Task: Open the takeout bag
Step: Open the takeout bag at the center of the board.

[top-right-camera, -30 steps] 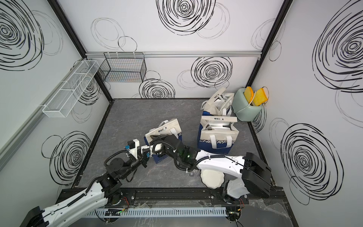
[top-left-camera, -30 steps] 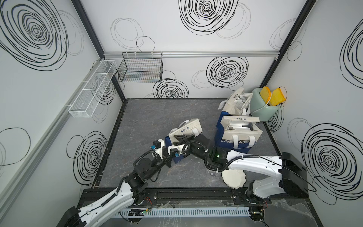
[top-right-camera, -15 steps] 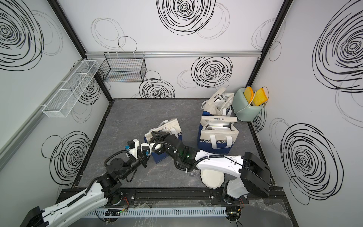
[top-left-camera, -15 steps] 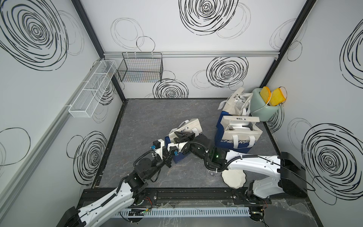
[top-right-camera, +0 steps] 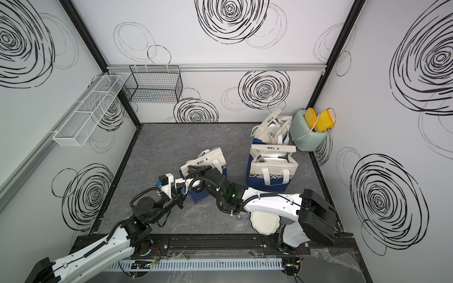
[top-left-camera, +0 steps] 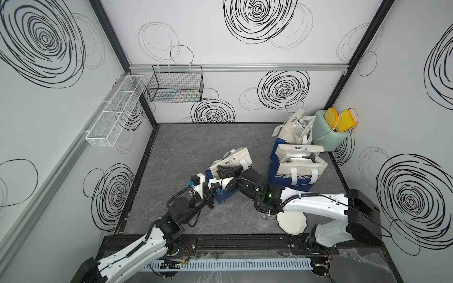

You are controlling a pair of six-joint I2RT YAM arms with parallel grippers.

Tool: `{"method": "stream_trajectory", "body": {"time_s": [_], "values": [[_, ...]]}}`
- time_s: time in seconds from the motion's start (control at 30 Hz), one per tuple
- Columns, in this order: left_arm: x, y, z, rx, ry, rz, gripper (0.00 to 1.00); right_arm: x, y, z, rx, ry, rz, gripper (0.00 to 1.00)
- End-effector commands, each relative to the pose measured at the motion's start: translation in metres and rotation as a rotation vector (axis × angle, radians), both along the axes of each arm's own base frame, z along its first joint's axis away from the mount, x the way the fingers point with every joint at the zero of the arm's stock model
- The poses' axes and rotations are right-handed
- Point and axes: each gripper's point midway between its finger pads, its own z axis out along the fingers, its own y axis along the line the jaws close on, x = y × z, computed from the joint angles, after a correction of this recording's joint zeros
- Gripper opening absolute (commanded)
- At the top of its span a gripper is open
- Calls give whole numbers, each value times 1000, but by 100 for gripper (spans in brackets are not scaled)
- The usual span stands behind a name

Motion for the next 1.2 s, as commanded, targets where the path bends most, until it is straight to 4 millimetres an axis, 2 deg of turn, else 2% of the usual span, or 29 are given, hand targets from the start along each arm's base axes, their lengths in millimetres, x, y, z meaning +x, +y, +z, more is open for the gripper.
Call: {"method": "stream_trajectory", "body": {"time_s": [0.0,0.1,0.17,0.3,0.8,0.9,0.97,1.17], "values": [[-7,-6,31,-58,-79,-42,0,3,1,7,9,-7,-3,15],[-7,-6,31,-58,-78,-41,0,4,3,8,7,2,-1,9],[-7,-6,31,-59,-79,-41,0,6,3,8,4,5,-9,0],[-6,-5,31,-59,-76,-38,0,5,3,15,27,47,8,0],[-3,-2,30,-62,-56,-11,0,15,-17,76,282,337,94,0],[-3,-1,33,-68,-63,-4,0,20,-21,82,321,392,106,0],[-2,0,25,-49,-42,-1,0,23,-23,85,341,420,110,0],[-1,0,23,-43,-35,4,0,30,-28,94,385,480,121,0]]}}
